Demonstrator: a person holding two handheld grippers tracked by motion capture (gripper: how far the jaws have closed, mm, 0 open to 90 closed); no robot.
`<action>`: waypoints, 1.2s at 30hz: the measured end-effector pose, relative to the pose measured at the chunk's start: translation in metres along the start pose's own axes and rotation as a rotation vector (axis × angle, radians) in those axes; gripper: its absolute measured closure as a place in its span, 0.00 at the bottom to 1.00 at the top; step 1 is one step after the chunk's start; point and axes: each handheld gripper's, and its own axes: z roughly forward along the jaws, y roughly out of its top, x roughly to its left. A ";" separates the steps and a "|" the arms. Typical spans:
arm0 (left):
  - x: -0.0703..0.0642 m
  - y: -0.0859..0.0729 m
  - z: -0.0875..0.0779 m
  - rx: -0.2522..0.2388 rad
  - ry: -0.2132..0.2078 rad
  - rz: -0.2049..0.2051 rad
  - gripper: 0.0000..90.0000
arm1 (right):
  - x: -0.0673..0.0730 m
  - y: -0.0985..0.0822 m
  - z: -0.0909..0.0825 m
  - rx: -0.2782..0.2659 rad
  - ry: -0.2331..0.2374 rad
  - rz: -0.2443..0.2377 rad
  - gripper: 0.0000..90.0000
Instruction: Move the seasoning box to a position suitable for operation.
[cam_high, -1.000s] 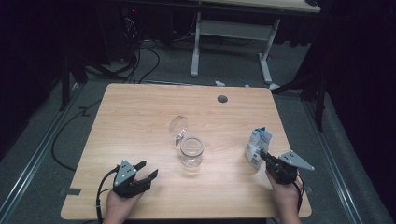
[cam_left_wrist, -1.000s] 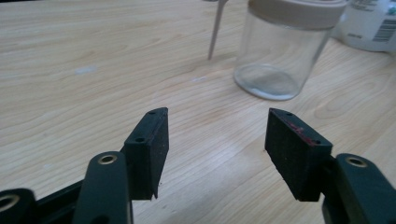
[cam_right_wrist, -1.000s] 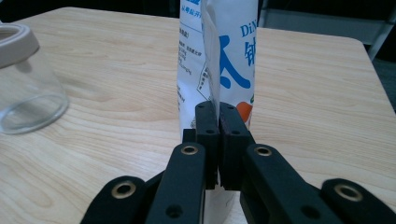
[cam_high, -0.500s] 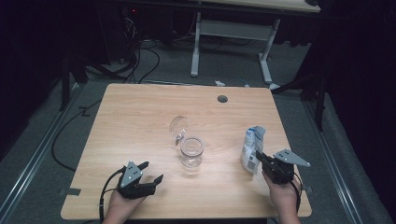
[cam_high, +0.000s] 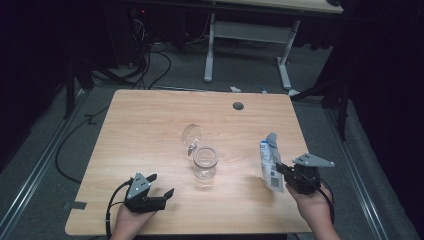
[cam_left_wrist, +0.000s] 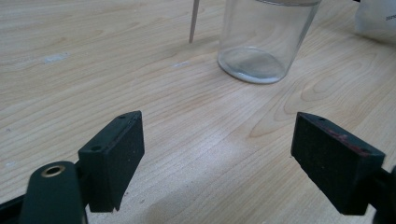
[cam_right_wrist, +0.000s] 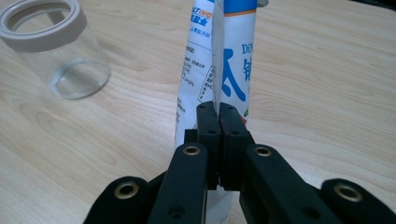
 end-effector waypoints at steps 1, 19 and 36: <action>0.000 0.000 -0.001 -0.010 -0.007 -0.004 0.20 | 0.000 0.003 0.000 0.015 0.007 -0.003 0.99; -0.004 0.000 -0.007 -0.069 -0.033 0.010 0.23 | 0.012 0.033 0.012 0.255 0.059 -0.016 0.99; -0.005 0.000 -0.008 -0.068 -0.046 0.012 0.24 | 0.015 0.053 0.010 0.407 0.070 -0.054 0.99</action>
